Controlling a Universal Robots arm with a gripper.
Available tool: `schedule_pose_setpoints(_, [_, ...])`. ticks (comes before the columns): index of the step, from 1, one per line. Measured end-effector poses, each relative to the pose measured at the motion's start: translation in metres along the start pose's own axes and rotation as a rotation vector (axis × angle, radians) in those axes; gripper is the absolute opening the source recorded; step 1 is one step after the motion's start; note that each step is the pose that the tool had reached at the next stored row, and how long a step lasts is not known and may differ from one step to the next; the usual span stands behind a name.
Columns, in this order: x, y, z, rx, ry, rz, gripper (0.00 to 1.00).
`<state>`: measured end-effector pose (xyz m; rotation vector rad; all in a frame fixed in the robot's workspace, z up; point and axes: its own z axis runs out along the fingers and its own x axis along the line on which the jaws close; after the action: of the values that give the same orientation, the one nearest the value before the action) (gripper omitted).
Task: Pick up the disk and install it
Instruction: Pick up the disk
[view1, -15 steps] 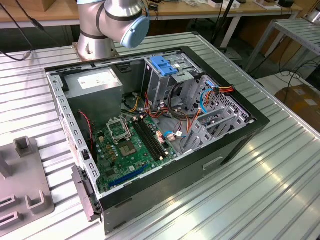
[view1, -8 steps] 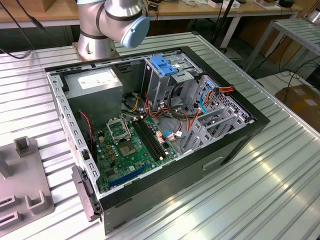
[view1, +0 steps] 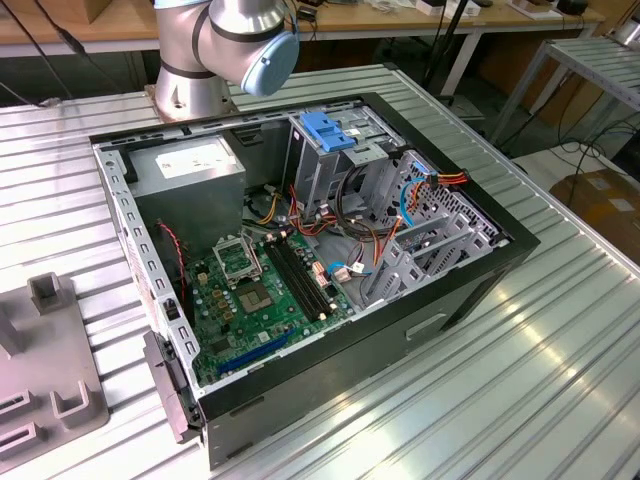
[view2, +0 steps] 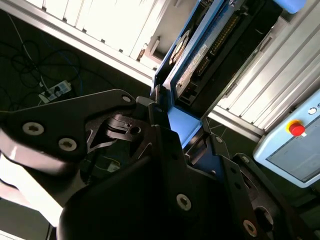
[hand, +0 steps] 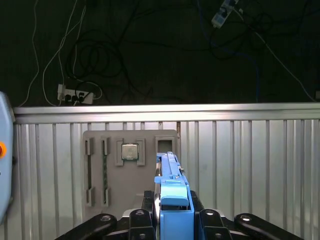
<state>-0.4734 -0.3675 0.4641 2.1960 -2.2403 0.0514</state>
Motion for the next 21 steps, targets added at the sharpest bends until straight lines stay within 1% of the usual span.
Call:
schedule_pose_setpoints(7, [0.0004, -0.0003, -0.0127, 0.0, 0.0, 0.0, 0.37])
schedule_pose_setpoints(11, [0.0006, -0.0005, -0.0214, -0.0002, 0.0001, 0.0, 0.37])
schedule_pose_setpoints(17, [0.0005, -0.0007, -0.0213, 0.0002, -0.0001, 0.0, 0.37])
schedule_pose_setpoints(18, [0.0005, -0.0017, -0.0214, -0.0001, 0.0001, 0.0, 0.37])
schedule_pose_setpoints(20, [0.0005, -0.0072, -0.0213, 0.0, 0.0, 0.0, 0.37])
schedule_pose_setpoints(21, [0.0004, -0.0086, -0.0213, 0.0, 0.0, 0.0, 0.37])
